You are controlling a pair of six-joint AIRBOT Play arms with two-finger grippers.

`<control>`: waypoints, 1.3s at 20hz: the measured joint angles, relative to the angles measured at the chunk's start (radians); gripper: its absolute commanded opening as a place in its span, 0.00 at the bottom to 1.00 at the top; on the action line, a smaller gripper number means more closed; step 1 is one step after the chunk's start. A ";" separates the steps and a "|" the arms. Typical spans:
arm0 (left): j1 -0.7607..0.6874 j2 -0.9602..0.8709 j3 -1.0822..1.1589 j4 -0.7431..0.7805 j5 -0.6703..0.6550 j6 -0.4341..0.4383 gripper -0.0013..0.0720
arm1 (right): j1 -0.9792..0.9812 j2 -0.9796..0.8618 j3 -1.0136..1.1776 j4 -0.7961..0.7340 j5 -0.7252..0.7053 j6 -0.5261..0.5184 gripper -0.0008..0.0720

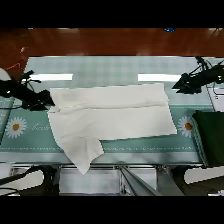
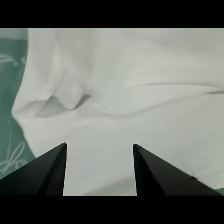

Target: Fold the shirts.

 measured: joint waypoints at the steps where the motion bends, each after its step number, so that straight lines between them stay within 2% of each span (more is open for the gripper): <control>1: 0.030 0.056 -0.046 0.011 0.003 0.000 0.71 | -0.013 0.047 -0.036 -0.006 -0.020 0.004 0.58; 4: 0.143 0.226 -0.251 0.005 -0.005 -0.030 0.71 | -0.032 0.212 -0.209 0.012 -0.080 -0.013 0.58; 6: 0.204 0.327 -0.396 -0.055 -0.012 -0.031 0.71 | -0.029 0.319 -0.340 0.064 -0.125 -0.051 0.58; 12: 0.266 0.524 -0.662 -0.146 -0.030 -0.022 0.71 | 0.009 0.535 -0.592 0.166 -0.186 -0.122 0.58; 20: 0.263 0.568 -0.737 -0.153 -0.038 -0.083 0.71 | 0.026 0.603 -0.645 0.212 -0.208 -0.139 0.58; 26: 0.121 0.570 -0.809 -0.181 0.058 -0.182 0.71 | 0.026 0.607 -0.649 0.232 -0.232 -0.140 0.58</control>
